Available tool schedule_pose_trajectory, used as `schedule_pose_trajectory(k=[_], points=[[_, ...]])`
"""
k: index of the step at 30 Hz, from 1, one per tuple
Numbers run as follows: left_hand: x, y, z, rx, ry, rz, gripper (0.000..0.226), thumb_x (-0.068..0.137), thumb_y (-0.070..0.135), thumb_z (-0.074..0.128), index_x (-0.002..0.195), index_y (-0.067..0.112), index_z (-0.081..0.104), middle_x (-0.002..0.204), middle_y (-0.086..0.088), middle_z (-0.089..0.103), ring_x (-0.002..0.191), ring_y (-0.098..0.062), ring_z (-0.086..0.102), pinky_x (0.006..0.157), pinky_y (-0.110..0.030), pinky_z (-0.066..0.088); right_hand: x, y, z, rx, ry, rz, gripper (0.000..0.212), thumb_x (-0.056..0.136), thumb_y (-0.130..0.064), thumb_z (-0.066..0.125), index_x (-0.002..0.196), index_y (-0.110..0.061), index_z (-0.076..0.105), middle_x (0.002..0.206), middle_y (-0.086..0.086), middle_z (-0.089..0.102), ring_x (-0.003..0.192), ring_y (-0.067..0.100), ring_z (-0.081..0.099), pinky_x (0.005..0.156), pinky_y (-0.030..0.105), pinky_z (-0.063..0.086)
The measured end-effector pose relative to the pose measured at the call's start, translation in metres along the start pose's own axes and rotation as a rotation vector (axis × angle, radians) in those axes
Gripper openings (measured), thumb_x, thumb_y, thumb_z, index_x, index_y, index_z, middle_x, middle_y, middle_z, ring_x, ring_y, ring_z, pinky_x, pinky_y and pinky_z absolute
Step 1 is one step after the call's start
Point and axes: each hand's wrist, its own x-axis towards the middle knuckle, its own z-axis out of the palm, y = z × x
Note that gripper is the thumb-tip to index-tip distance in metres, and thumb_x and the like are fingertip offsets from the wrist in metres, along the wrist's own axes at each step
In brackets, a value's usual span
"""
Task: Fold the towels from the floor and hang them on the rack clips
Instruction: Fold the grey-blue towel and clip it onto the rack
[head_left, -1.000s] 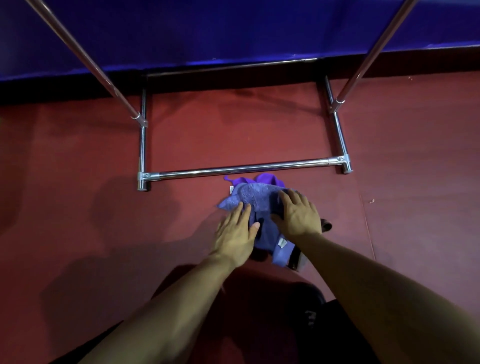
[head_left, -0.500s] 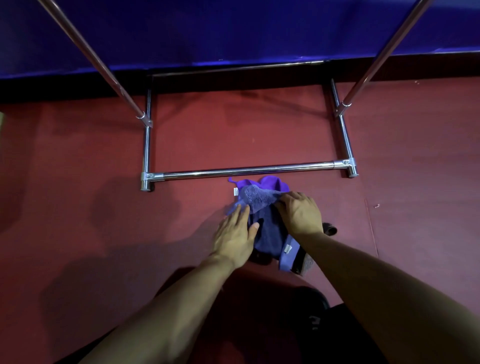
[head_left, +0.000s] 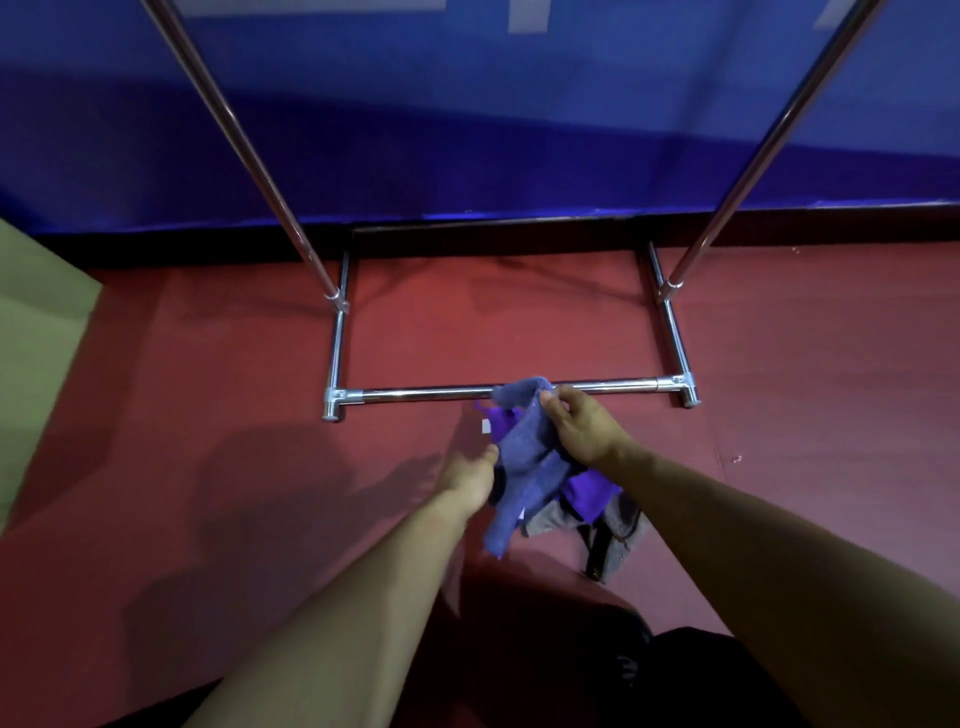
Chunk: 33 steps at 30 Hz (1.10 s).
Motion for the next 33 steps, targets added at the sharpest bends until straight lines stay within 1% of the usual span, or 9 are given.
schedule_pose_trajectory(k=[5, 10, 12, 15, 18, 22, 26, 31, 33], points=[[-0.02, 0.006, -0.009, -0.562, -0.278, -0.303, 0.03, 0.099, 0.037, 0.054, 0.089, 0.012, 0.065, 0.065, -0.002, 0.07, 0.072, -0.02, 0.062, 0.061, -0.031, 0.051, -0.012, -0.027, -0.001, 0.038, 0.061, 0.002, 0.032, 0.106, -0.024, 0.046, 0.075, -0.014, 0.046, 0.069, 0.001, 0.046, 0.072, 0.018, 0.043, 0.071, 0.037, 0.036], [-0.018, 0.0, -0.016, -0.603, -0.275, -0.455, 0.079, 0.087, 0.07, 0.057, 0.114, -0.004, 0.06, 0.095, -0.02, 0.07, 0.083, -0.028, 0.069, 0.061, -0.041, 0.059, -0.019, -0.048, -0.006, 0.12, 0.077, -0.019, 0.029, 0.106, -0.026, 0.045, 0.079, -0.017, 0.05, 0.071, -0.009, 0.047, 0.068, 0.01, 0.042, 0.069, 0.029, 0.037], [-0.018, -0.006, -0.013, -0.666, -0.292, -0.454, 0.09, 0.082, 0.076, 0.056, 0.121, -0.005, 0.06, 0.1, -0.023, 0.073, 0.096, -0.031, 0.071, 0.084, -0.048, 0.058, -0.022, -0.055, -0.01, 0.177, 0.077, -0.022, 0.029, 0.106, -0.025, 0.045, 0.079, -0.019, 0.051, 0.072, -0.01, 0.05, 0.065, 0.004, 0.044, 0.065, 0.023, 0.039], [-0.032, 0.0, -0.009, -0.826, -0.315, -0.339, 0.071, 0.091, 0.062, 0.056, 0.135, 0.006, 0.058, 0.124, -0.018, 0.069, 0.113, -0.033, 0.069, 0.094, -0.047, 0.057, -0.028, -0.067, -0.019, 0.2, 0.091, -0.027, 0.023, 0.106, -0.028, 0.046, 0.09, -0.016, 0.057, 0.084, -0.002, 0.061, 0.075, 0.009, 0.053, 0.075, 0.028, 0.047], [-0.051, 0.02, -0.018, -0.874, -0.344, -0.209, 0.054, 0.099, 0.041, 0.054, 0.135, 0.001, 0.059, 0.097, -0.013, 0.075, 0.092, -0.023, 0.074, 0.084, -0.031, 0.056, -0.033, -0.08, -0.034, 0.16, 0.12, -0.014, 0.03, 0.106, -0.031, 0.046, 0.1, -0.005, 0.059, 0.087, 0.002, 0.062, 0.077, 0.014, 0.055, 0.072, 0.026, 0.045], [-0.074, 0.049, -0.047, -0.808, -0.261, -0.064, 0.049, 0.099, 0.028, 0.044, 0.135, -0.003, 0.055, 0.128, -0.014, 0.064, 0.131, -0.032, 0.055, 0.111, -0.039, 0.042, -0.04, -0.099, -0.058, 0.025, 0.201, -0.02, 0.031, 0.104, -0.027, 0.048, 0.085, -0.004, 0.055, 0.085, 0.012, 0.057, 0.079, 0.022, 0.05, 0.066, 0.029, 0.031], [-0.106, 0.077, -0.078, -0.795, -0.216, 0.008, 0.047, 0.103, 0.04, 0.038, 0.092, 0.008, 0.071, 0.078, -0.012, 0.077, 0.084, -0.028, 0.067, 0.082, -0.034, 0.052, -0.039, -0.112, -0.076, -0.013, 0.227, 0.007, 0.029, 0.1, -0.022, 0.053, 0.076, -0.004, 0.055, 0.073, 0.01, 0.054, 0.077, 0.02, 0.048, 0.067, 0.03, 0.035], [-0.145, 0.114, -0.104, -0.666, -0.053, 0.248, 0.031, 0.088, 0.044, 0.064, 0.094, 0.015, 0.07, 0.1, -0.016, 0.076, 0.084, -0.03, 0.072, 0.081, -0.04, 0.06, -0.039, -0.117, -0.085, 0.043, 0.253, 0.08, 0.043, 0.084, -0.051, 0.054, 0.095, -0.01, 0.062, 0.079, 0.008, 0.06, 0.074, 0.022, 0.055, 0.077, 0.043, 0.053], [-0.164, 0.125, -0.112, -0.619, -0.003, 0.324, 0.029, 0.083, 0.041, 0.071, 0.081, 0.012, 0.068, 0.08, -0.015, 0.075, 0.071, -0.028, 0.071, 0.078, -0.039, 0.058, -0.048, -0.134, -0.086, 0.069, 0.255, 0.048, 0.037, 0.088, -0.048, 0.054, 0.097, -0.013, 0.06, 0.083, 0.008, 0.062, 0.075, 0.022, 0.054, 0.081, 0.045, 0.054]])
